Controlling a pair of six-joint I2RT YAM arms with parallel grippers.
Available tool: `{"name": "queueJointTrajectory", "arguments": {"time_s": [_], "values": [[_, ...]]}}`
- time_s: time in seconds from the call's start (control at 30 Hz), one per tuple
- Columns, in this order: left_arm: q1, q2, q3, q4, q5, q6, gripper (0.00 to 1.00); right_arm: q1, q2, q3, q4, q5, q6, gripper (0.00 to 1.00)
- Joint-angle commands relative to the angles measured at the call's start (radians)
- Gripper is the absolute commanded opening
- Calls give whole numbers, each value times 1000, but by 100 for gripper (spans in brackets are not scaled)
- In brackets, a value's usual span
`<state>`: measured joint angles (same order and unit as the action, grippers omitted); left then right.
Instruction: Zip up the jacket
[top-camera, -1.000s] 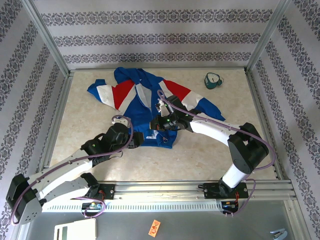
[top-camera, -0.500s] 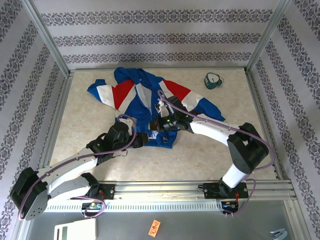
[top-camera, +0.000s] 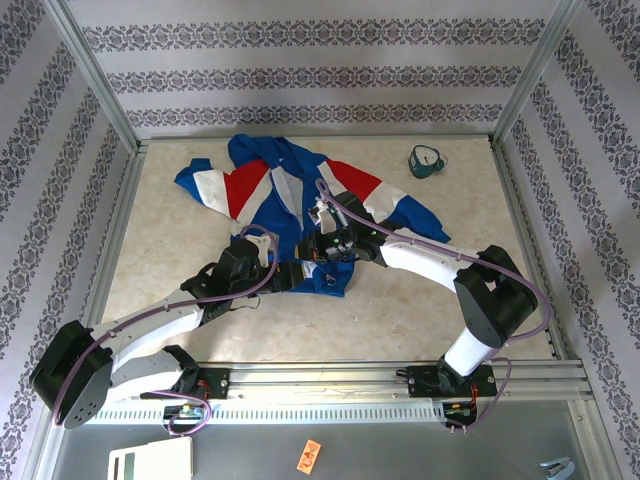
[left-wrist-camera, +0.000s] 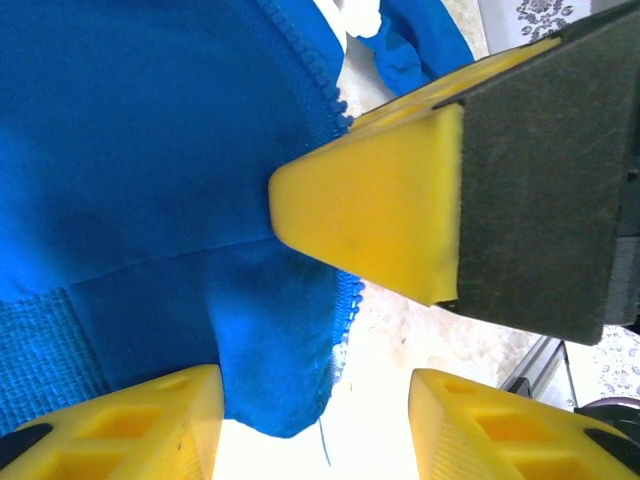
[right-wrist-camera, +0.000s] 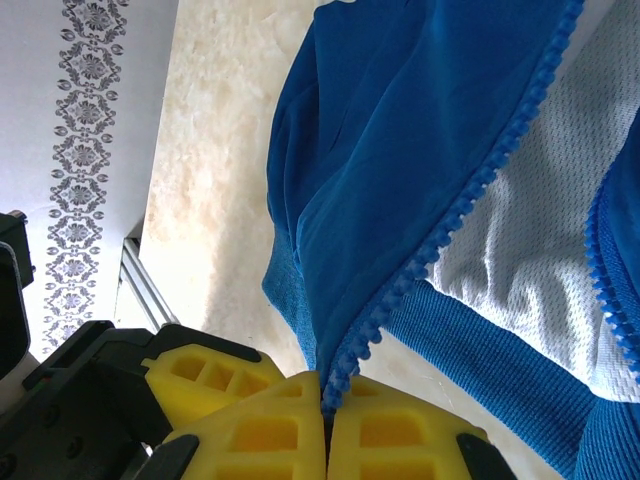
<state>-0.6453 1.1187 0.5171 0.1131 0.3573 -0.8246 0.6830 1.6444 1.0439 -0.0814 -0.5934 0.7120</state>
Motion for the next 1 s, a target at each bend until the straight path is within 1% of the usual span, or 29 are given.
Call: {"name": "queueJointTrajectory", "arguments": {"time_s": [0.0, 0.17, 0.27, 0.43, 0.57, 0.77, 0.97], "values": [[16, 3, -5, 57, 19, -14, 48, 2, -19, -9, 19, -24, 14, 0], [28, -18, -17, 60, 1, -26, 46, 1, -17, -10, 17, -27, 11, 0], [43, -25, -22, 70, 4, -35, 43, 2, -12, -5, 16, -30, 10, 0], [63, -19, -35, 115, 37, -58, 36, 3, -5, 7, 16, -36, 10, 0], [78, -1, -58, 190, 75, -92, 33, 5, 2, 13, 16, -40, 9, 0], [80, 21, -57, 213, 105, -96, 28, 6, 8, 19, 18, -45, 9, 0], [82, 44, -55, 234, 132, -100, 28, 7, 12, 24, 18, -45, 9, 0]]}}
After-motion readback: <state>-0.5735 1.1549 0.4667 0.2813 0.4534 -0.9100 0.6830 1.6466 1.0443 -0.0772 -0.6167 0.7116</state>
